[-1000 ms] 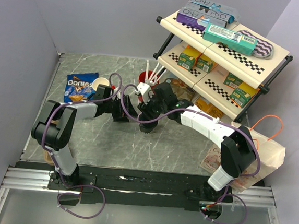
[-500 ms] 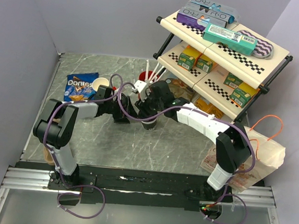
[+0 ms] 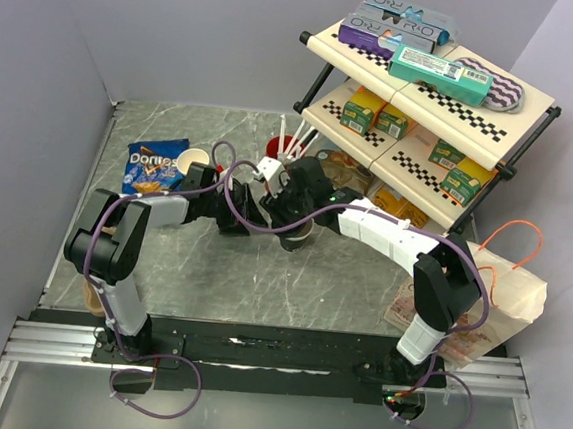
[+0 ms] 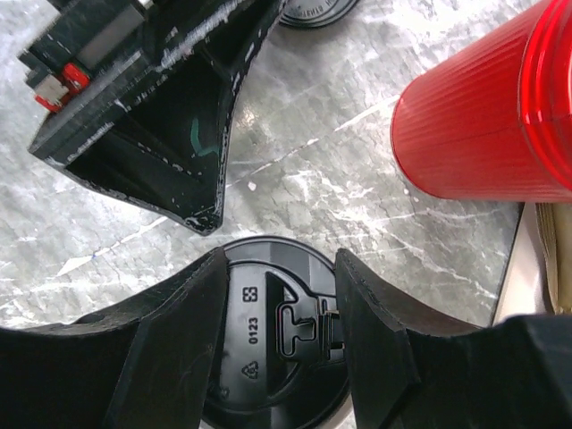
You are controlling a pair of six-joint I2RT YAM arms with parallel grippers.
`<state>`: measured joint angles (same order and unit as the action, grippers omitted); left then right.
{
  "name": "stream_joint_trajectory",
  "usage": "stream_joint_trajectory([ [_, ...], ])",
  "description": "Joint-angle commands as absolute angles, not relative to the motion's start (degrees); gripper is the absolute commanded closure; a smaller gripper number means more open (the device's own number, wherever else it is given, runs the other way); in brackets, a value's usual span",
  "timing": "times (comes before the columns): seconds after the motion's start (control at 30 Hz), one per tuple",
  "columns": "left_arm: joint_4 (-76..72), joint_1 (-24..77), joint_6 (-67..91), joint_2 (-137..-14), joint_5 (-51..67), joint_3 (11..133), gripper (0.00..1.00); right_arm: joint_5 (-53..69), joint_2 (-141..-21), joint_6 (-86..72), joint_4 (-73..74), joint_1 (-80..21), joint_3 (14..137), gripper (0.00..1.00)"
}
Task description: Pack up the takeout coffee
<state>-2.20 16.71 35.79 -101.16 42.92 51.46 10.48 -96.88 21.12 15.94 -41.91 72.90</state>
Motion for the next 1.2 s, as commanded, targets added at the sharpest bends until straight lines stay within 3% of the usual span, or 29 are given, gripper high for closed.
stream_joint_trajectory([
  [0.0,-2.7,17.0,36.1,-101.3,44.4,53.8,0.07,9.1,-93.6,21.4,16.3,-42.2,72.2,0.41],
  [1.17,-8.4,16.0,38.3,-99.8,48.9,56.4,0.05,2.3,-83.9,23.1,21.2,-42.0,65.5,0.41],
])
